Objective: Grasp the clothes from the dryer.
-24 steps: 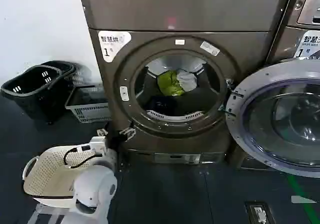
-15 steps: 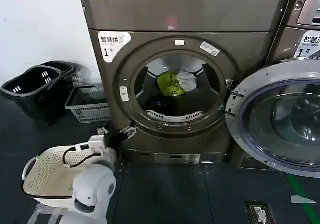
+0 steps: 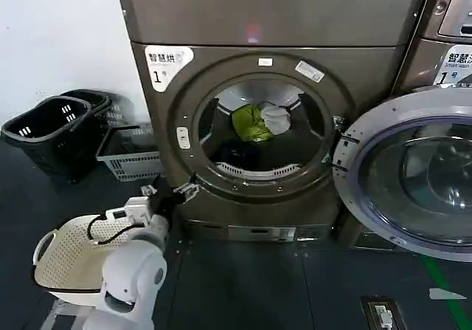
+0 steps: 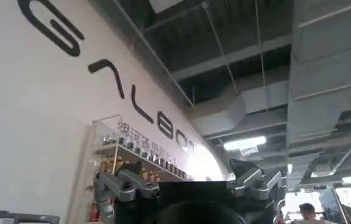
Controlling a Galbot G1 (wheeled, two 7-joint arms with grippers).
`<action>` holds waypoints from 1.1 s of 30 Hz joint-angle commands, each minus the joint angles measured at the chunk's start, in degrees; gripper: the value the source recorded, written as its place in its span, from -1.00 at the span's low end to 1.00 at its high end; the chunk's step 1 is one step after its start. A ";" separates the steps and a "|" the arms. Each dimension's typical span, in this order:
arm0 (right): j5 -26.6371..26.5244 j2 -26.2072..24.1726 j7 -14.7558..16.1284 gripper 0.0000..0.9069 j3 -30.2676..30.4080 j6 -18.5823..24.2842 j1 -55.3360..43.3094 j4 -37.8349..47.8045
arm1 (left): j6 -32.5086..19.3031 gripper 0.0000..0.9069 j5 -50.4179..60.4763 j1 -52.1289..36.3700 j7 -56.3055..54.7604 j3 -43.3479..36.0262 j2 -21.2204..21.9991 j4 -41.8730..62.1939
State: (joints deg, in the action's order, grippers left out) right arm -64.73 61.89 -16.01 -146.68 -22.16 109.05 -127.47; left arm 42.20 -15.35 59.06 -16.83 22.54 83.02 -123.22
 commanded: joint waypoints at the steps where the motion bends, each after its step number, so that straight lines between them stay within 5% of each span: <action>1: -0.03 0.02 0.44 1.00 0.08 0.53 0.00 0.01 | 2.80 1.00 -0.29 0.19 0.01 -0.21 -0.07 -0.08; 33: -0.19 -0.29 1.16 1.00 -0.07 1.12 0.20 0.13 | 2.80 1.00 0.12 0.32 0.29 -1.05 0.64 0.08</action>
State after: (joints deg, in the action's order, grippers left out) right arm -64.90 61.60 -14.86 -146.75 -21.09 109.25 -127.37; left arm 42.20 -15.30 59.42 -16.56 21.54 83.49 -123.25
